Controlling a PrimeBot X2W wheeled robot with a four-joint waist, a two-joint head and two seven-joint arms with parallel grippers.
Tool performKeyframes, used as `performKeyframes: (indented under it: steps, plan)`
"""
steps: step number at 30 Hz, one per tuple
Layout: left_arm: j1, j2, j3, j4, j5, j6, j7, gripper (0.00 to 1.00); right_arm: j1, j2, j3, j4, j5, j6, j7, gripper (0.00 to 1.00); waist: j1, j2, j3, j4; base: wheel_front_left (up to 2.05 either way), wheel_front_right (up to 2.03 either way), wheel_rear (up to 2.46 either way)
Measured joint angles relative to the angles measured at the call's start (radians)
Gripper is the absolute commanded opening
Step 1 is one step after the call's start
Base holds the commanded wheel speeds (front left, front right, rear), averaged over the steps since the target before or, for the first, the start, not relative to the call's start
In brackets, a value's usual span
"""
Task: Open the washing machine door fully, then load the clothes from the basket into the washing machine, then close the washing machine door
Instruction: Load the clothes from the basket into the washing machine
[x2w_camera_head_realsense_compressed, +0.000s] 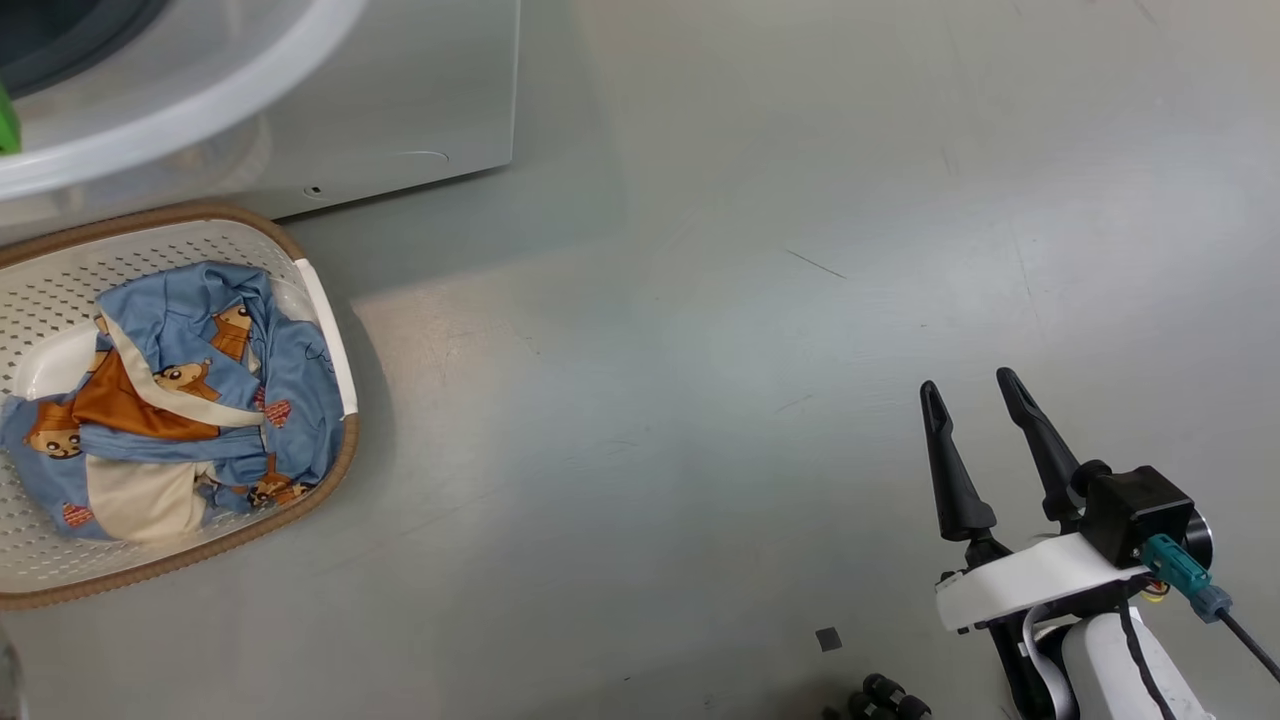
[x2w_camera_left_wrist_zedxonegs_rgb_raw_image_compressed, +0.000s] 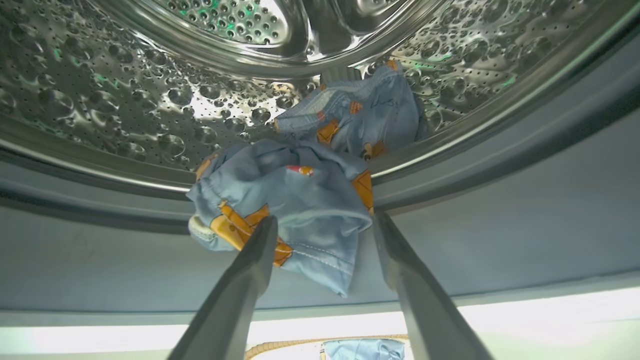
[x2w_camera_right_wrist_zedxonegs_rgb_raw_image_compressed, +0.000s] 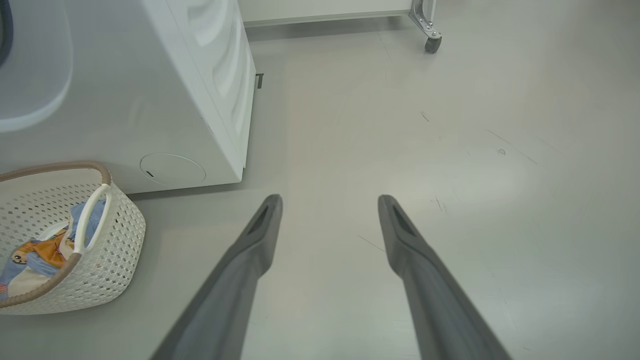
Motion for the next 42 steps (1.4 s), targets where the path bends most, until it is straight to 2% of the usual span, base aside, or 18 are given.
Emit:
performKeyframes:
  steps: [11,17,32,36,37,38,42]
  plan:
    - [-0.072,0.035,-0.021,0.082,0.025,-0.027,0.015,1.0,0.018,0.001,-0.012,-0.016,0.0,0.0,0.0,1.0,0.0,0.0,0.032,-0.014,0.0,0.0,0.0]
    - [-0.077,0.043,-0.038,0.135,0.037,-0.028,0.023,1.0,0.018,0.001,-0.018,-0.023,0.0,0.0,0.0,1.0,0.0,0.0,0.041,-0.02,0.0,0.0,0.0]
    - [-0.146,0.087,-0.058,0.216,0.062,-0.053,0.032,0.91,0.039,0.003,-0.024,-0.044,0.0,0.0,0.0,1.0,0.0,0.0,0.063,-0.049,0.0,0.0,0.0]
    - [-0.156,0.087,-0.058,0.241,0.062,-0.054,0.03,0.81,0.039,0.003,-0.031,-0.047,0.0,0.0,0.0,1.0,0.0,0.0,0.073,-0.051,0.0,0.0,0.0]
    - [-0.157,0.087,-0.057,0.243,0.062,-0.054,0.03,0.61,0.04,0.003,-0.031,-0.048,0.0,0.0,0.0,1.0,0.0,0.0,0.074,-0.051,0.0,0.0,0.0]
    - [-0.159,0.087,-0.057,0.245,0.062,-0.054,0.029,0.5,0.04,0.003,-0.032,-0.049,0.0,0.0,0.0,1.0,0.0,0.0,0.074,-0.051,0.0,0.0,0.0]
    - [-0.168,0.087,-0.058,0.264,0.062,-0.061,0.022,0.37,0.04,0.004,-0.032,-0.054,0.0,0.0,0.0,1.0,0.0,0.0,0.078,-0.049,0.0,0.0,0.0]
